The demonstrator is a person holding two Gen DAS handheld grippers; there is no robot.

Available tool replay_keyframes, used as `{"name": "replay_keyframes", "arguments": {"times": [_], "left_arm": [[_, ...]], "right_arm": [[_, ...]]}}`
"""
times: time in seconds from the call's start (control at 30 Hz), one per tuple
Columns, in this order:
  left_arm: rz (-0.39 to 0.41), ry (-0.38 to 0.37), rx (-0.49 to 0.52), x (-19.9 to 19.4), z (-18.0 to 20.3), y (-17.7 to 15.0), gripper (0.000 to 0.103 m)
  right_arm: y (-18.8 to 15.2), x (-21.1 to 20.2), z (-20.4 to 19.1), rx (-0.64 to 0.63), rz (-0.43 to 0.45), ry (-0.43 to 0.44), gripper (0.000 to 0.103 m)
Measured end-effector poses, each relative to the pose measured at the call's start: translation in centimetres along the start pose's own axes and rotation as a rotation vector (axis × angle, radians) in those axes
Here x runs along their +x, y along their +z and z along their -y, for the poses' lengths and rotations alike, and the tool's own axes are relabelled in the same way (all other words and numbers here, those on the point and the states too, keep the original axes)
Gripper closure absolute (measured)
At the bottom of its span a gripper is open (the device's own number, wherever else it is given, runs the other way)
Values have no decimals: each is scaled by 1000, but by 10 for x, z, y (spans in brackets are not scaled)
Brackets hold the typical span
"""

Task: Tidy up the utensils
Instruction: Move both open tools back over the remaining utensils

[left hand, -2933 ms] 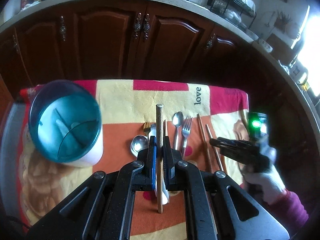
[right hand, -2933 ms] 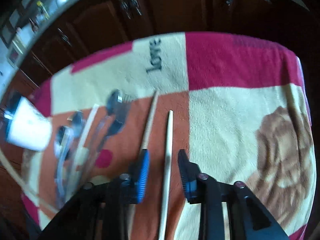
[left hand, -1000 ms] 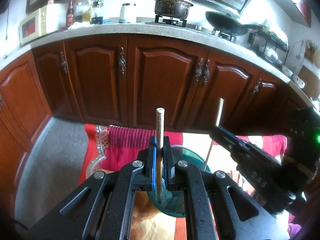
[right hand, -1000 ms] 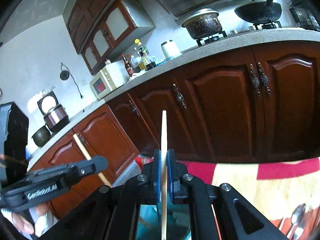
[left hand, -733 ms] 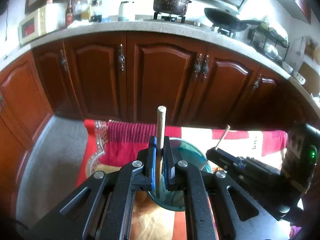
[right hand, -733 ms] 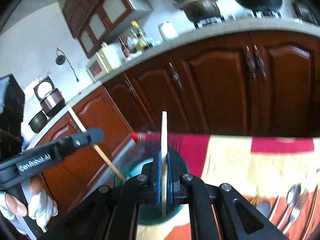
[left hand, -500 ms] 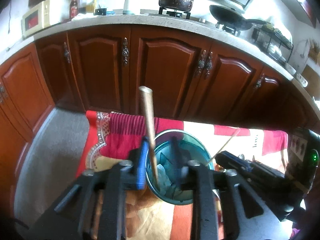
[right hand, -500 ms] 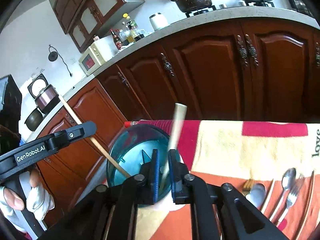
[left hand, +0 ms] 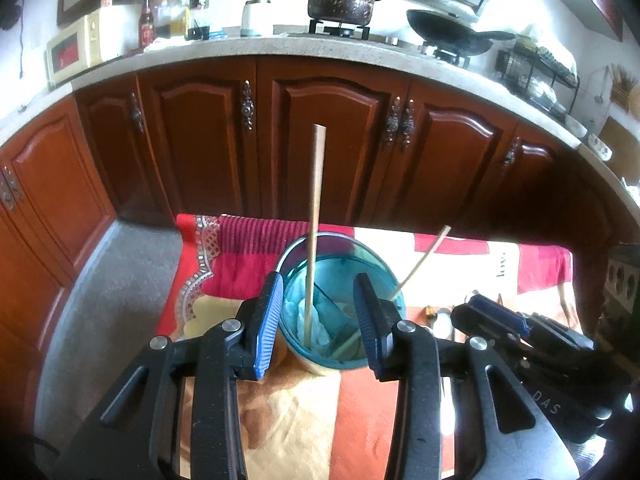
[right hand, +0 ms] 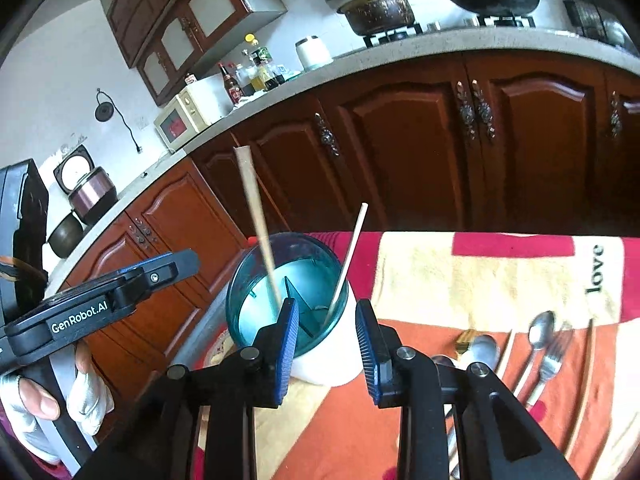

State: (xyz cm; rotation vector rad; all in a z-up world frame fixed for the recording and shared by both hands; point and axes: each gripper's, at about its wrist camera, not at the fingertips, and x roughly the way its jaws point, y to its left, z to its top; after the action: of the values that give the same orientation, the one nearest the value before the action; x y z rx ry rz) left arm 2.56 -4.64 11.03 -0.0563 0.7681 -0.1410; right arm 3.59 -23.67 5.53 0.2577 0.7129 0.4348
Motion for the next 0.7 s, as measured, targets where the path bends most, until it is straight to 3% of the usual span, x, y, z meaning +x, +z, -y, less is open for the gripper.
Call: {"name": "replay_keyframes", "arguments": {"times": [0.37,0.7], "left_arm": [[39,-22,67,-29,39,-22,65],[-8,-115,94,-27,75,-38,65]], "right_arm": [[-16,-49,23,33,14,-72,69],[-40,-92,64,58,9,-177,65]]}}
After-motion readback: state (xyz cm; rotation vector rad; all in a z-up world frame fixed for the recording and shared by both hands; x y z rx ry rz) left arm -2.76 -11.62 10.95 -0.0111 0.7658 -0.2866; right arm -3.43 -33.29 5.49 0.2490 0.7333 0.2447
